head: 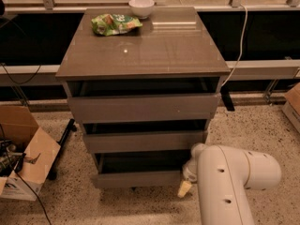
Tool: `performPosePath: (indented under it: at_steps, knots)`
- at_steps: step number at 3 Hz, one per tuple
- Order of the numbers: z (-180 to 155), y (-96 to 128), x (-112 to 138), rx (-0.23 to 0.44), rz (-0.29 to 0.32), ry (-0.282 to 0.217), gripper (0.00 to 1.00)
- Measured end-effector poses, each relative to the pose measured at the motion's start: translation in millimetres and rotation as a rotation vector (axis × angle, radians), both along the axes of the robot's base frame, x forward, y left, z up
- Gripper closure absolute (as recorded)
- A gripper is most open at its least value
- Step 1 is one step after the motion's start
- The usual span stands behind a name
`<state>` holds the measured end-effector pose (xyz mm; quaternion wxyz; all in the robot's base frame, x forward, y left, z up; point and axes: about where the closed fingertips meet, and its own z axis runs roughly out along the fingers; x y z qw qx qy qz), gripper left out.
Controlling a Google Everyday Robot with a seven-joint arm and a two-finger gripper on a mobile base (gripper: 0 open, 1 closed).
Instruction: Open bottom drawer
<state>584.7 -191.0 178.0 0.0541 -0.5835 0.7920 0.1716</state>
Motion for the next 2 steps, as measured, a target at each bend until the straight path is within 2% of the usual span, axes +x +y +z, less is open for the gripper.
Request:
performPosePath:
  at_steps: [1, 2]
  knots:
    - [-1.7, -4.3, -25.2, 0.028, 0.004, 0.057, 0.56]
    - [-1.7, -4.3, -25.3, 0.028, 0.004, 0.057, 0.79]
